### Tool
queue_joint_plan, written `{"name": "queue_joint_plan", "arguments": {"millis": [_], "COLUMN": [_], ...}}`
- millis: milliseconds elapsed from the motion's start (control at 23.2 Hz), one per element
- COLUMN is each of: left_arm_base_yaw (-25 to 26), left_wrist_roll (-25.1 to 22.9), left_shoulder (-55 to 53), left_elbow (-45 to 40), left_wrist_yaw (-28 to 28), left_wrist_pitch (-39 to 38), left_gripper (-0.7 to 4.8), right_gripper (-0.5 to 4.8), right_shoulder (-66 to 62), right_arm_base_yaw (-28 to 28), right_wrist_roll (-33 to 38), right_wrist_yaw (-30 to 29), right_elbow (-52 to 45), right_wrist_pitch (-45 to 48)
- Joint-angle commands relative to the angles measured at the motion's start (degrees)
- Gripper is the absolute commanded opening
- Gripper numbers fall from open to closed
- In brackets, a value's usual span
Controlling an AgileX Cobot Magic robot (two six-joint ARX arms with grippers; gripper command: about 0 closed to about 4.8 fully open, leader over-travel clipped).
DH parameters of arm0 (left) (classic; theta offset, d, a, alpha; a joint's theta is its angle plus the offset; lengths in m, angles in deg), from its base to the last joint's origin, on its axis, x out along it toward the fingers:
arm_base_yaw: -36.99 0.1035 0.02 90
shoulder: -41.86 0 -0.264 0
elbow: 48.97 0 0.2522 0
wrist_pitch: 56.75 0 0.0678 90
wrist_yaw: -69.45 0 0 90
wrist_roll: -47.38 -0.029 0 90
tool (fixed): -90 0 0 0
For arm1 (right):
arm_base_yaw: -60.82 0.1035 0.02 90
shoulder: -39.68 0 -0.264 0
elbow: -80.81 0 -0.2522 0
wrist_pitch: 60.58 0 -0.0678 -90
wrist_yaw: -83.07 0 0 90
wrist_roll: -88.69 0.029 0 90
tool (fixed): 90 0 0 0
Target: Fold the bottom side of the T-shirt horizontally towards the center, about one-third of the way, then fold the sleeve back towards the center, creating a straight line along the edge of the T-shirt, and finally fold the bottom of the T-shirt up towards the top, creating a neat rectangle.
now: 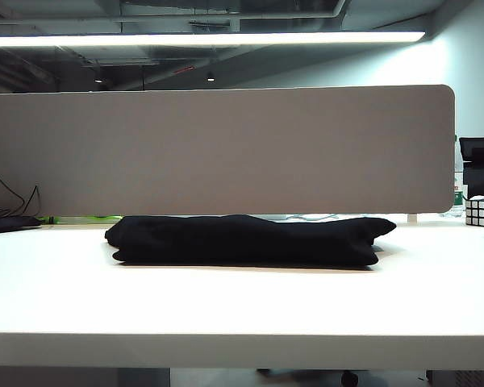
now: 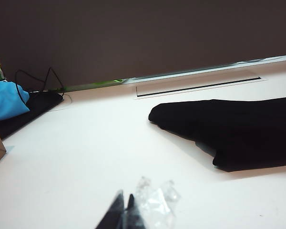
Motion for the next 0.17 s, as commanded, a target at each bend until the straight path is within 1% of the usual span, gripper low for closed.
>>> {"name": "queue_joint_plan", "arguments": {"millis": [43, 172], "left_arm_base_yaw": [0.11, 0.11], "left_wrist_roll": [-0.15, -0.15], "left_shoulder": [-0.02, -0.02], "left_elbow": [0.33, 0.33], "left_wrist_yaw": [0.02, 0.02], "left_wrist_pitch": [0.48, 0.48], "left_gripper": [-0.05, -0.05], "right_gripper": [0.0, 0.0], "right_shoulder": [0.13, 0.13], "right_arm_base_yaw": [0.02, 0.02], "right_wrist_roll": [0.02, 0.02], "right_wrist_yaw": [0.11, 0.11], "right_elbow": [0.2, 0.2], "right_wrist_pitch": [0.52, 0.5]}}
